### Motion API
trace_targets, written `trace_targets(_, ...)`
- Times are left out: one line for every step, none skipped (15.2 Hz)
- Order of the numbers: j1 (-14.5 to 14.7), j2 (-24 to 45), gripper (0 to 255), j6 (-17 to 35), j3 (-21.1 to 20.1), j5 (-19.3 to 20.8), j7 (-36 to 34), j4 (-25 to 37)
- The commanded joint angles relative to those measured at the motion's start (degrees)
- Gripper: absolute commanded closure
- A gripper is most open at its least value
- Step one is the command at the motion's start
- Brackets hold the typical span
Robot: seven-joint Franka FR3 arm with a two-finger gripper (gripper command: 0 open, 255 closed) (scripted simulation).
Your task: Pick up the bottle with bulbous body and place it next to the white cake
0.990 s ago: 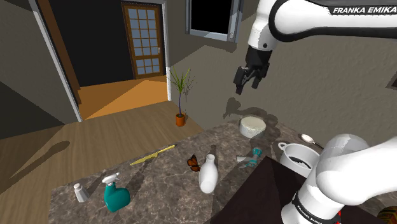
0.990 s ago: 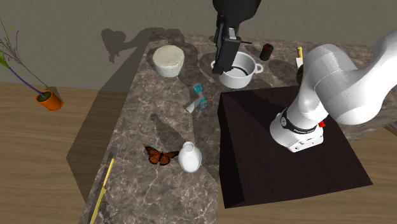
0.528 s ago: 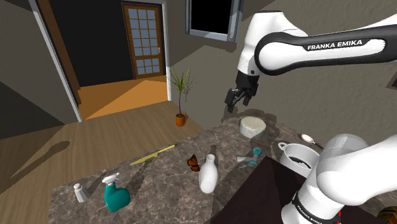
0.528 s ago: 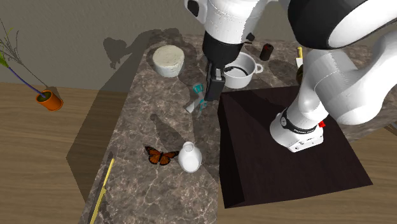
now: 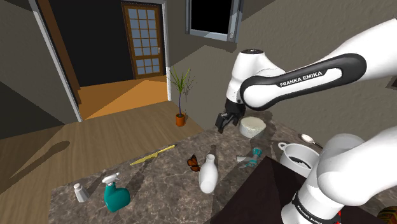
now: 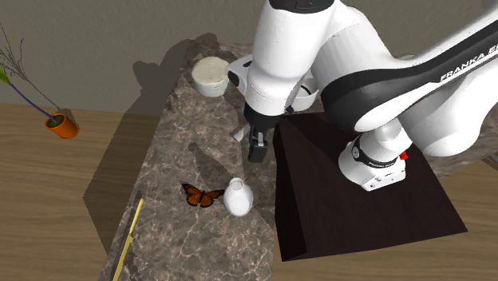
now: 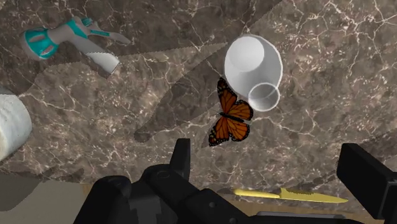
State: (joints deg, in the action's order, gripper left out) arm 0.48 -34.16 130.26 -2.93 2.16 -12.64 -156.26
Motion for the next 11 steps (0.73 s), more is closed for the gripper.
trace_targets(0.1,2.8,0,4.9,-0.1,0.0,-0.2,-1.9)
trace_targets(0.1,4.6,0,7.4,-0.3,0.0,-0.4,-2.6)
trace_targets(0.2,6.6,0,10.0,-0.6,0.1,-0.7,-3.2)
trace_targets(0.2,8.7,0,12.6,-0.8,0.1,-0.9,-3.7)
trace_targets(0.2,10.9,0,15.3,-1.0,0.2,-1.3,-4.1)
trace_targets(0.1,13.2,0,17.9,-1.3,0.4,-1.6,-4.4)
trace_targets(0.0,15.6,0,20.5,-1.6,0.7,-2.0,-4.6)
trace_targets(-0.1,18.2,0,23.2,-2.0,1.0,-2.5,-4.6)
trace_targets(-0.3,20.8,0,25.8,-2.3,1.5,-3.1,-4.6)
trace_targets(-0.6,23.5,0,28.4,-2.7,2.2,-3.8,-4.5)
trace_targets(-1.0,26.3,0,30.9,-3.1,3.2,-4.7,-4.2)
